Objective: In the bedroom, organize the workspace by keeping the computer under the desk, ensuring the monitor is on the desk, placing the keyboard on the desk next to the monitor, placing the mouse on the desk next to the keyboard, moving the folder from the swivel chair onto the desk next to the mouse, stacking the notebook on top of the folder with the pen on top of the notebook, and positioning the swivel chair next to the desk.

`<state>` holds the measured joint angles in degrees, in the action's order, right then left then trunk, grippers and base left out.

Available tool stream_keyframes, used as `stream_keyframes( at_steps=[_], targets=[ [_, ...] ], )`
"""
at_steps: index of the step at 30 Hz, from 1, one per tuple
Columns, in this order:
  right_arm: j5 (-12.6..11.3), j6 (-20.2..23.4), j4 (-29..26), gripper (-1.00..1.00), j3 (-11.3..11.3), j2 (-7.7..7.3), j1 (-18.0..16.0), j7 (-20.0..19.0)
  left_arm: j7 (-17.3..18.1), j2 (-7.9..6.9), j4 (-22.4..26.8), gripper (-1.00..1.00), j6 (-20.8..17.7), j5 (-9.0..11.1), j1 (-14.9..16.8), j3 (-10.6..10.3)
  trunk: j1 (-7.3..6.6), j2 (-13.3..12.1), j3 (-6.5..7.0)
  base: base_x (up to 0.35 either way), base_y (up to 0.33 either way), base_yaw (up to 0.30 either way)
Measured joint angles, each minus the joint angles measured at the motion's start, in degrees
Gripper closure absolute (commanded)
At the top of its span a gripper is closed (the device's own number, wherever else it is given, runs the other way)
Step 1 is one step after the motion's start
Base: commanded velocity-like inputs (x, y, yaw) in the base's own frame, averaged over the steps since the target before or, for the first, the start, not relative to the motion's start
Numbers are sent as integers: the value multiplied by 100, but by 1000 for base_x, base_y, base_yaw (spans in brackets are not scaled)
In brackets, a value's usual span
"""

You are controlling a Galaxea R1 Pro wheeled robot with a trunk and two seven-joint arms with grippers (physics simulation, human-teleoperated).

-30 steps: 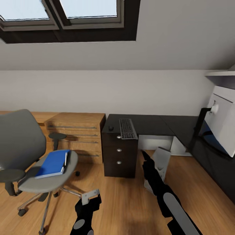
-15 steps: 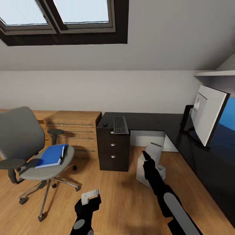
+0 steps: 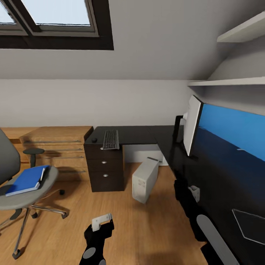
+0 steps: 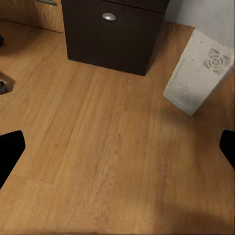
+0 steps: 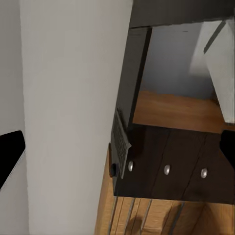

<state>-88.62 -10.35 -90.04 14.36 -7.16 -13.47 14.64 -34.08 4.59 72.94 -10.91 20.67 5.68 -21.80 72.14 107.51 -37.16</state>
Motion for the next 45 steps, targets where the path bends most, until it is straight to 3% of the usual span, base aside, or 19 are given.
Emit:
stream_keyframes(
  at_steps=[23, 30, 37, 39, 41, 42, 43, 44, 45],
  targets=[
    [2, 18, 1, -100, -154, -15, -2, -26, -1, 0, -14, -100, 0, -2, -1, 0, -1, 0, 0, -7, -336, -13],
    [-3, 21, 1, -100, -174, -89, 0, -42, 0, 0, -18, -100, 0, -2, -1, 0, -1, 0, 0, 0, -339, 0],
    [72, 20, 10, -100, -197, -121, -11, 141, 24, 0, -17, -100, -2, 10, -1, 5, -1, 0, 0, 0, -223, 0],
    [290, 20, 12, -100, -195, -125, -18, 305, 37, 0, -17, -100, -7, 12, -1, 7, -1, 0, 0, 0, -44, 0],
    [1033, 22, 5, -100, -192, -123, -24, 610, 48, 0, -16, -100, -10, 14, -1, 9, -1, 0, 0, 0, -17, 0],
    [1227, 23, 4, -100, -190, -119, -27, 679, 49, 0, -16, -100, -10, 16, -1, 9, -1, 0, 0, 0, -10, 0],
    [1614, 24, 3, -100, -186, -110, -30, 819, 51, 0, -18, -100, -11, 17, -1, 9, -1, 0, 0, 0, -3, 0],
    [2486, 79, 2, -100, -172, -91, -51, 1231, 53, 0, -39, -100, -12, 21, -2, 10, -1, 0, 0, 0, -2, 0],
    [2711, 123, 2, -100, -167, -86, -60, 1368, 53, 0, -44, -100, -12, 20, -1, 10, -1, 0, 0, 0, -1, 0]
  ],
)
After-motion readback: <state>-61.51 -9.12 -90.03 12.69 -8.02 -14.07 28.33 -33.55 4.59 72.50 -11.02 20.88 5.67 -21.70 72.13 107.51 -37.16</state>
